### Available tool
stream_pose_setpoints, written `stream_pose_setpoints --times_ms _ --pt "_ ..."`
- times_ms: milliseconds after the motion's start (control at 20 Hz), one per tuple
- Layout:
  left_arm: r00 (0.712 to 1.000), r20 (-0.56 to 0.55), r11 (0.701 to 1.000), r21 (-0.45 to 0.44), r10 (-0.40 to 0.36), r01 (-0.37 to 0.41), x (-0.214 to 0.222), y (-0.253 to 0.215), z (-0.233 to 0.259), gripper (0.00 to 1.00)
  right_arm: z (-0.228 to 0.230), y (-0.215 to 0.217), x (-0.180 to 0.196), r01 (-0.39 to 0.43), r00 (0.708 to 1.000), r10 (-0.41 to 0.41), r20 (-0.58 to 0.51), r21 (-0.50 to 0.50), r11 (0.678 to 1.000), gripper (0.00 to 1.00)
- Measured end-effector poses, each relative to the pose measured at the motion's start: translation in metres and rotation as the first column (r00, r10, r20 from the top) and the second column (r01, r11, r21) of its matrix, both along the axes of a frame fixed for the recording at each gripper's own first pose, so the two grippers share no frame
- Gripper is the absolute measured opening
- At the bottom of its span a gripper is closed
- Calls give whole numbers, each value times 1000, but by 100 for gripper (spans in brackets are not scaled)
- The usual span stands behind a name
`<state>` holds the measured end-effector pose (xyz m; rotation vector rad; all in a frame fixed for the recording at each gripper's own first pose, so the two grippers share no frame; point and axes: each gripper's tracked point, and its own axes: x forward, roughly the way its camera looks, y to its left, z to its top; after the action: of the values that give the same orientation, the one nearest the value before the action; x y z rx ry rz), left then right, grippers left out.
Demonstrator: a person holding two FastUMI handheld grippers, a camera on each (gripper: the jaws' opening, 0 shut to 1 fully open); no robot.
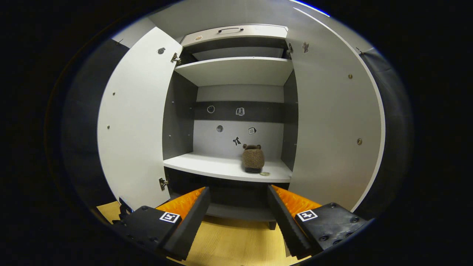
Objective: Grab one shoe with the right hand and put it into the shoe cabinet, grab the other shoe with the left hand and put it into the shoe cabinet; then close the right door with the right hand and the left door with the left hand.
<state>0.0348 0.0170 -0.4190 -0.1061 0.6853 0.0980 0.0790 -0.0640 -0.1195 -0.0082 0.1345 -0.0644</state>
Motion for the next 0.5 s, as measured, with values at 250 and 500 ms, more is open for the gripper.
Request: stream_pose_setpoints --times_ms 250,500 --pt "999 34 1000 1 -18 18 22 -2 -10 65 -26 -6 3 7 998 -7 -60 12 1000 98" --pt "998 38 995 78 -58 54 31 -5 -12 34 -48 -7 2 0 993 3 -117 20 1000 99"
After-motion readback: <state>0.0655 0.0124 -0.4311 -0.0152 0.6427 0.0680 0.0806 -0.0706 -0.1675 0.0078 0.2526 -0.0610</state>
